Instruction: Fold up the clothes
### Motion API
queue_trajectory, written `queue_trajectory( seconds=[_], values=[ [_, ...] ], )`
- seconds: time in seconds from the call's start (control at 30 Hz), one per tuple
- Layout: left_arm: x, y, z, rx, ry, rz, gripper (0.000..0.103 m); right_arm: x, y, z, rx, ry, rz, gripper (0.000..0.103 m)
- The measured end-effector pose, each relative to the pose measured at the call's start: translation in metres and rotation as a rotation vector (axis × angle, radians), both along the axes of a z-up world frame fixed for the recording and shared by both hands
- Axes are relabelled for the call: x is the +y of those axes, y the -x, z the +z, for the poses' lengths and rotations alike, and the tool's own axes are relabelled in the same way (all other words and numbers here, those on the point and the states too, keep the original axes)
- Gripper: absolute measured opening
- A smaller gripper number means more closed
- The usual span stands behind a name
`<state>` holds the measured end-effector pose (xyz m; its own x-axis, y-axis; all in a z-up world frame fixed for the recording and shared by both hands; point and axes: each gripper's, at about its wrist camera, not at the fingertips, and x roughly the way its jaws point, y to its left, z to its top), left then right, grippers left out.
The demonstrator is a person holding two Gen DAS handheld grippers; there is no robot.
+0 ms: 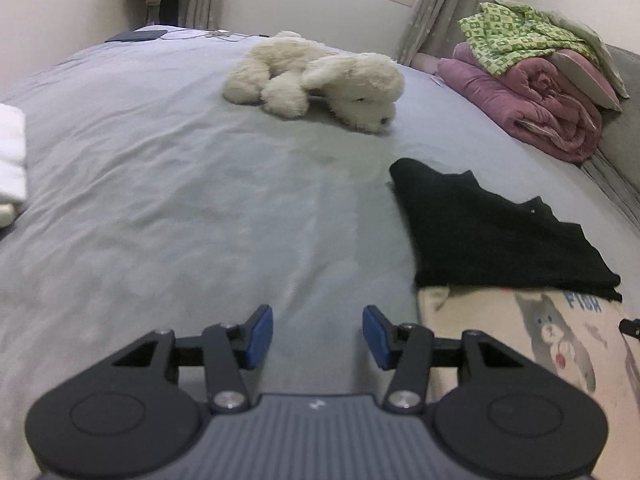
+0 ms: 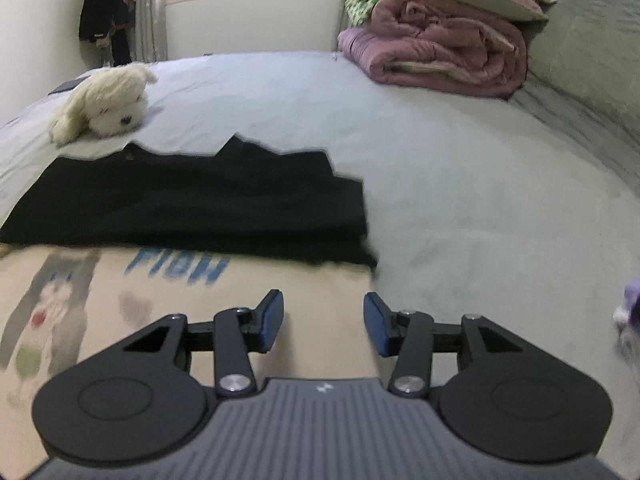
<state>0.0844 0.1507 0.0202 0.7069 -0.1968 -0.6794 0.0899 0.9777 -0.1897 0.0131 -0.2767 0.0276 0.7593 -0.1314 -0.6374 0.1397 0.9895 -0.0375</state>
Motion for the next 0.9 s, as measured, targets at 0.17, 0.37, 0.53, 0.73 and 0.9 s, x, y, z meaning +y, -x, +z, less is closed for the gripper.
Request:
queue_trajectory(
  seconds=[0.17,0.37,0.53,0.73,0.9],
  values=[
    [0.004,0.023,-0.001,-0.02,-0.04,-0.028,0.052,0.018,0.016,-0.002,-0.011,0.006,0.001,0.049],
    [0.035,0.028,-0.001,-0.032,-0.054,0.078,0.055,0.026,0.022,-0.011,-0.036,0.075,-0.051,0.073],
    [0.043,0.034,0.015,-0.027,-0.013,0.107,0.056,0.048,0.021,-0.022,-0.056,0.292,-0.157,0.103],
    [0.032,0.04,0.048,-0.069,0.045,0.053,0.06,0.057,0.019,-0.028,-0.066,0.377,-0.162,0.103],
    [0.024,0.037,0.062,-0.076,0.05,0.039,0.063,0.078,0.024,-0.034,-0.071,0.523,-0.157,0.103]
  ],
)
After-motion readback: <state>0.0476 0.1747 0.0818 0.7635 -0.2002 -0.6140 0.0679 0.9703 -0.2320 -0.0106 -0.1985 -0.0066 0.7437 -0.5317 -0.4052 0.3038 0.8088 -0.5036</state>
